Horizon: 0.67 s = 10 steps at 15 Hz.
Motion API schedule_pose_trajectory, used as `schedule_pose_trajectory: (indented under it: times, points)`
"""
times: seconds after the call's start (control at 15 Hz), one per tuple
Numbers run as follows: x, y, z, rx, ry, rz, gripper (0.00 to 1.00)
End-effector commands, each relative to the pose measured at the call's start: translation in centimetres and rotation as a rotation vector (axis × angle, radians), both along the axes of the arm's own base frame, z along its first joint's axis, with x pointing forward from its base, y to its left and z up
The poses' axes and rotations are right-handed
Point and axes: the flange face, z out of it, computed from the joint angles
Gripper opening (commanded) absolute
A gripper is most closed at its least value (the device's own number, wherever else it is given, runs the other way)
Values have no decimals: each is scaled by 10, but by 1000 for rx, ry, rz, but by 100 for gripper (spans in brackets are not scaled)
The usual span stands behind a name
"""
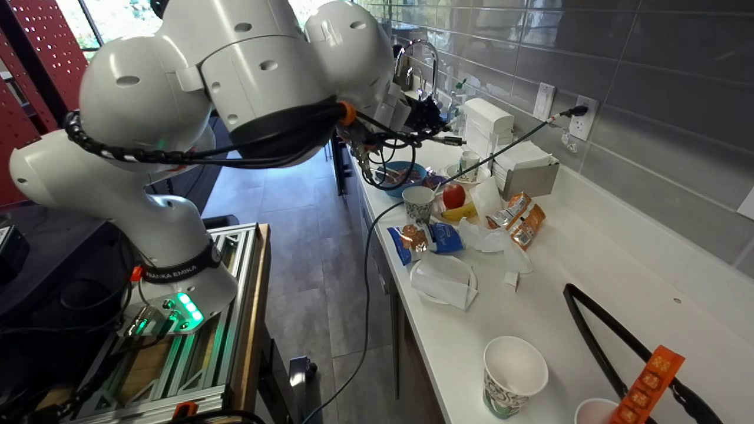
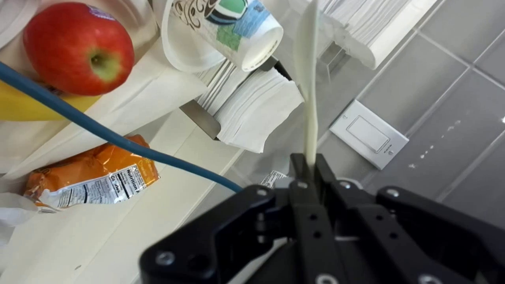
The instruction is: Place some cereal from the blue bowl into the white bowl.
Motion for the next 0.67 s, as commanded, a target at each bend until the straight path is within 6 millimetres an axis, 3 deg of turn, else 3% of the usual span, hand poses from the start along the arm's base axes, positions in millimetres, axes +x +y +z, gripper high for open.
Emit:
schedule_pose_trajectory:
  times: [0.0,0.6]
  points:
    - [-5,-10,5,49,-2,-68,1]
    - [21,-15,-8,57,18,-140,1]
